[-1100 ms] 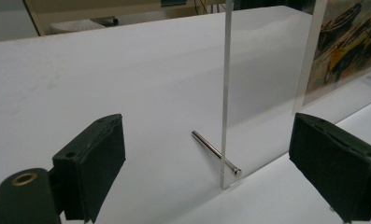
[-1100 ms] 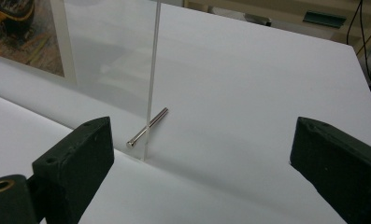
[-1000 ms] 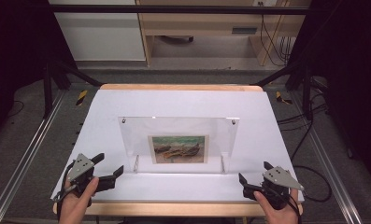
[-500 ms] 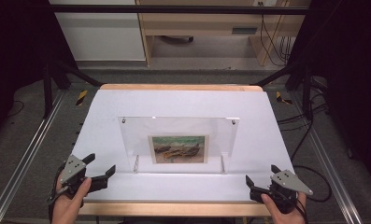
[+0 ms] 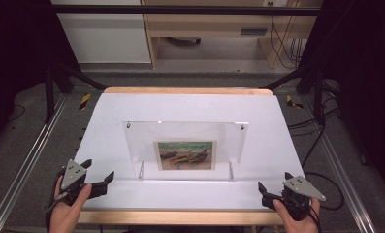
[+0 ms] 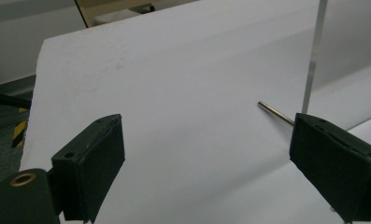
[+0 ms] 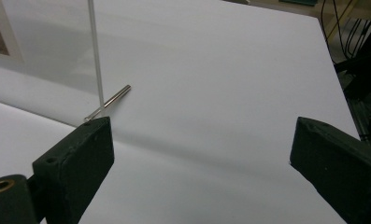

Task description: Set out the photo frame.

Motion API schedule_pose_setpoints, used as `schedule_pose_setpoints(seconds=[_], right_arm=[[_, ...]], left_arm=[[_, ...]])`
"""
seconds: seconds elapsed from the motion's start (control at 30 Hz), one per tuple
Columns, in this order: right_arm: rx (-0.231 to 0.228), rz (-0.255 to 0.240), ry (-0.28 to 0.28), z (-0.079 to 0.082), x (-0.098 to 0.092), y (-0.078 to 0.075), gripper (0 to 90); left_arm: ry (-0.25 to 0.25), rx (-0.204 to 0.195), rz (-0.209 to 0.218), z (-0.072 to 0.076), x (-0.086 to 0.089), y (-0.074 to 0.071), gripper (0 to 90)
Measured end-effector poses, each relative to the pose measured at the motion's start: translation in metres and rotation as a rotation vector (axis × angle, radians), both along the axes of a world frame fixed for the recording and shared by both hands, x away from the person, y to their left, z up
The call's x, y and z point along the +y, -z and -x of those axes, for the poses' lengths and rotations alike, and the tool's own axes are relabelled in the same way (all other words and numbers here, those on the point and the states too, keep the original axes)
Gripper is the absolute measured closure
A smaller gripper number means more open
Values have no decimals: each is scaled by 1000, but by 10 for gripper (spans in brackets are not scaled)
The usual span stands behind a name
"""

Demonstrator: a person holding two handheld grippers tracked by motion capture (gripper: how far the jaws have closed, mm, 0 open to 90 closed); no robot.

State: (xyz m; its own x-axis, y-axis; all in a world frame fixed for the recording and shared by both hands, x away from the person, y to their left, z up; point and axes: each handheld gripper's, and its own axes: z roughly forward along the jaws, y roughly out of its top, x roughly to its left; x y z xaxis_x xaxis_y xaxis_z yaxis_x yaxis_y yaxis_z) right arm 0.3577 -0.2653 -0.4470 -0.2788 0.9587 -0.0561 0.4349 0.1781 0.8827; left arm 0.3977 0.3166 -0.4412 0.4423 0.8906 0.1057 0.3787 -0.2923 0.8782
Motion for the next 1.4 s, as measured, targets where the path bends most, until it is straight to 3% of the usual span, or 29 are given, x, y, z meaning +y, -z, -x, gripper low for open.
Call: schedule_pose_setpoints(seconds=[0.13,0.5,0.8,1.03,1.2,1.4], right_arm=[[18,0,24,-7,-2,3,74],[67,65,82,-27,-4,15,97],[88,85,114,-47,-7,21,97],[104,87,136,-64,-9,25,97],[98,92,147,-72,-10,26,97],[102,87,157,-81,-10,27,97]], left_arm=[[-9,17,-36,-7,2,3,96],[-22,53,-92,-22,3,12,88],[-32,53,-104,-33,-1,17,82],[-45,55,-140,-49,-3,24,81],[-67,42,-137,-64,-2,27,81],[-80,63,-121,-72,4,32,78]])
